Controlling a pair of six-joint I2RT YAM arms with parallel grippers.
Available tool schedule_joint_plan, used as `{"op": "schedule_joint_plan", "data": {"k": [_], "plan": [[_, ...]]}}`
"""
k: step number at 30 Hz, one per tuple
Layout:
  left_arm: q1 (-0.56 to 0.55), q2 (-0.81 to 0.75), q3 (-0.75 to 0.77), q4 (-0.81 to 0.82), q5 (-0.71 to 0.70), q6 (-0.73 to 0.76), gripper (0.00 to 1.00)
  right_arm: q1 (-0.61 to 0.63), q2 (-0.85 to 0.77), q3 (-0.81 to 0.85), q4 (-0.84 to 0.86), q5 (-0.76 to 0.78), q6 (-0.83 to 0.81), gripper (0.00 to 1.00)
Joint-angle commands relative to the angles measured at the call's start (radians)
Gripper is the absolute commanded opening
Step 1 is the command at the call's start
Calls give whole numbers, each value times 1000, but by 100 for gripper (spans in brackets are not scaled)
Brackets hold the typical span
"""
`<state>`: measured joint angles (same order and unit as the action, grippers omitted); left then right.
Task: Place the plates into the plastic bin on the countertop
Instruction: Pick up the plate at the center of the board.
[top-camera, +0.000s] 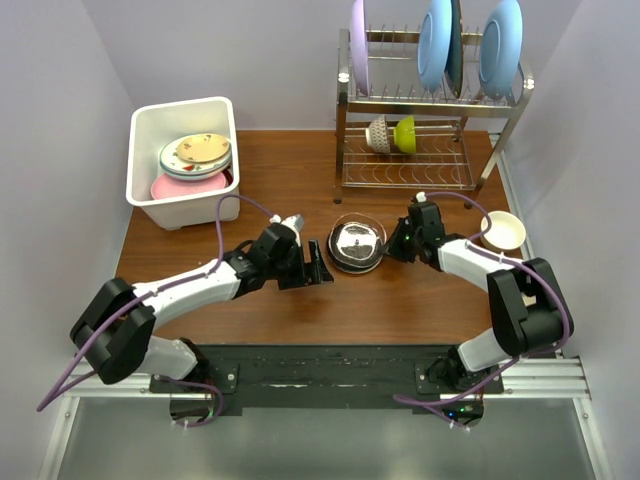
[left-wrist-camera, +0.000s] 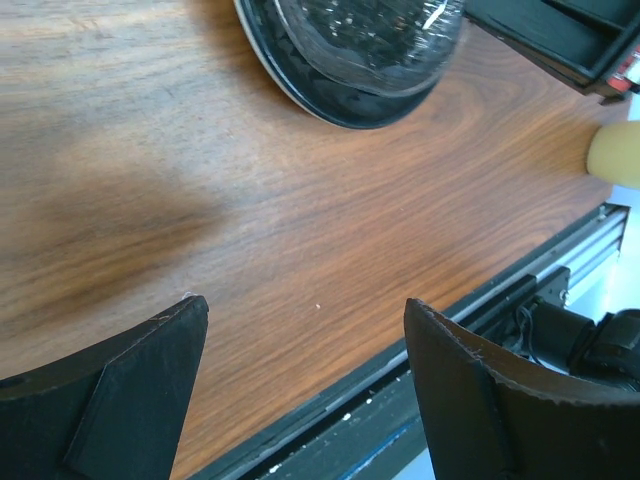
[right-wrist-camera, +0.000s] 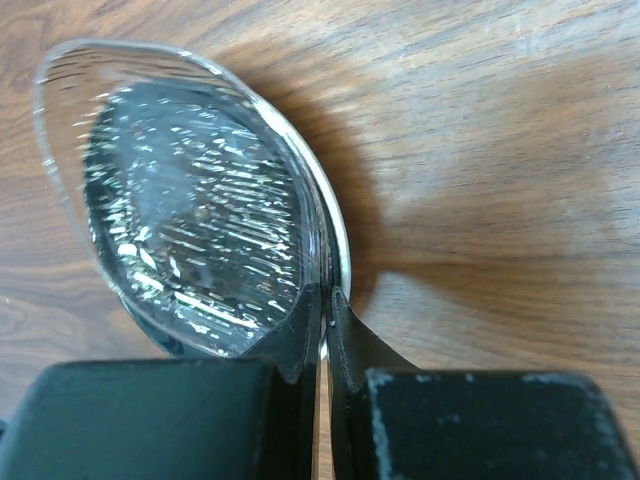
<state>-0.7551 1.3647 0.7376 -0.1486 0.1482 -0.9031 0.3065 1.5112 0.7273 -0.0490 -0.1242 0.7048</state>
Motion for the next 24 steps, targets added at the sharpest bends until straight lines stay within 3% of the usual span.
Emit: {"op": "schedule_joint_plan", "data": {"k": [1,10,24], "plan": [[-6,22,17,41,-48,7,84,-4,-39,1,-2,-14,-39,0],[-1,123,120,43,-116,33,84,-14,-94,-29,-6,-89,-42,0],[22,195,54,221,-125,-22,84,-27,-206,-52,-84,-201,-41,0]]}}
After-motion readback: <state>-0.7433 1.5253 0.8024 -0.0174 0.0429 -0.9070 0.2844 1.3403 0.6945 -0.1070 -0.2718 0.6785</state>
